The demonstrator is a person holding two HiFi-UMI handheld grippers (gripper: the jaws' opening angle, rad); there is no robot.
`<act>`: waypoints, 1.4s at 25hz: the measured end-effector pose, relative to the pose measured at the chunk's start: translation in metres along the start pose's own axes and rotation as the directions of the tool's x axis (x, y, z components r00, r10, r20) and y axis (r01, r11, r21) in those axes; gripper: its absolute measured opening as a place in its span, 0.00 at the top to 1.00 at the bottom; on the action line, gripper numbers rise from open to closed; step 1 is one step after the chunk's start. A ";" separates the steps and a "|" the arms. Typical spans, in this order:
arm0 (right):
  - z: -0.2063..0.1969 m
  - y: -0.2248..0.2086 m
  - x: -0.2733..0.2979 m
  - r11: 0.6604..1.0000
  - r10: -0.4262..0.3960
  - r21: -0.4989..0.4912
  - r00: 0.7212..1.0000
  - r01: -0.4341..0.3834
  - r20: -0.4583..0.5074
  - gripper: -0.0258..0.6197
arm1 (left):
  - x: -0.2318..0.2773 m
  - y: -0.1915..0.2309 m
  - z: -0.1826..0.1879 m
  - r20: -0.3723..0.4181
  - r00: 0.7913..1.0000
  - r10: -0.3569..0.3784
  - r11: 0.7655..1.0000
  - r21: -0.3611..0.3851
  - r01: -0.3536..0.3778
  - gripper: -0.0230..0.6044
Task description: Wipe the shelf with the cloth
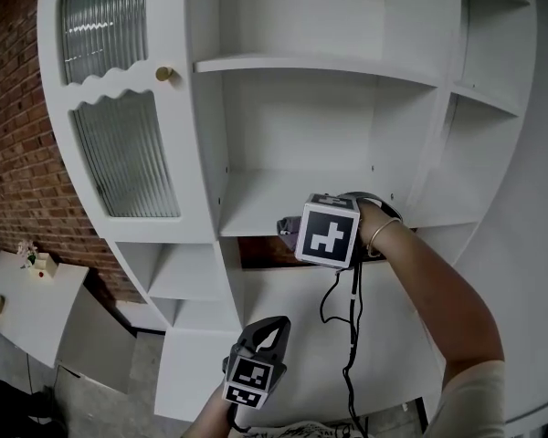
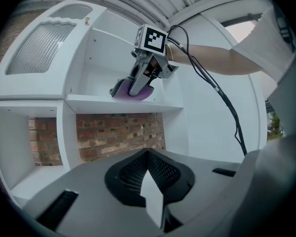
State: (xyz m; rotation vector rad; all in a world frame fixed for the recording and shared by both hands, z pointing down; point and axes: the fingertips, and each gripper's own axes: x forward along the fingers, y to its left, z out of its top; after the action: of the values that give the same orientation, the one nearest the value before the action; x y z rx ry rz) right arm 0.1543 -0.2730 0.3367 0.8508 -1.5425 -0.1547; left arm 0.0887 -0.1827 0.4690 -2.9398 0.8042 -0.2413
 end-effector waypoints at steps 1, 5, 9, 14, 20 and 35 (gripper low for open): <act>-0.003 0.004 -0.003 1.000 -0.009 -0.021 1.000 0.009 -0.007 0.85 | 0.000 -0.002 0.002 0.003 1.000 -0.002 1.000 0.001 0.002 0.94; -0.015 0.015 -0.013 0.997 -0.039 -0.063 0.999 0.038 -0.021 0.85 | 0.003 -0.011 0.009 0.015 1.000 -0.013 1.000 0.008 0.013 0.94; -0.026 -0.003 -0.027 0.991 -0.125 -0.038 0.992 0.126 0.032 0.84 | 0.010 -0.021 0.015 0.019 1.000 -0.024 0.999 0.022 0.024 0.94; -0.051 -0.056 -0.034 0.960 -0.279 0.025 0.959 0.278 0.047 0.84 | 0.021 -0.024 0.018 0.021 1.000 -0.022 0.999 0.029 0.021 0.94; -0.076 -0.109 -0.013 0.922 -0.387 -0.006 0.921 0.387 -0.035 0.84 | 0.035 -0.013 0.016 0.015 1.000 0.010 1.000 0.024 -0.010 0.94; -0.110 -0.202 0.078 0.902 -0.431 -0.098 0.886 0.420 -0.170 0.84 | 0.056 0.041 -0.012 -0.043 0.992 0.122 0.992 -0.033 -0.123 0.94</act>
State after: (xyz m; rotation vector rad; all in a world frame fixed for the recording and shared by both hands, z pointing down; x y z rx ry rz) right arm 0.3443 -0.4209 0.3068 1.1177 -1.1508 -0.4260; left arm 0.1134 -0.2471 0.4831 -2.9132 1.0008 -0.2810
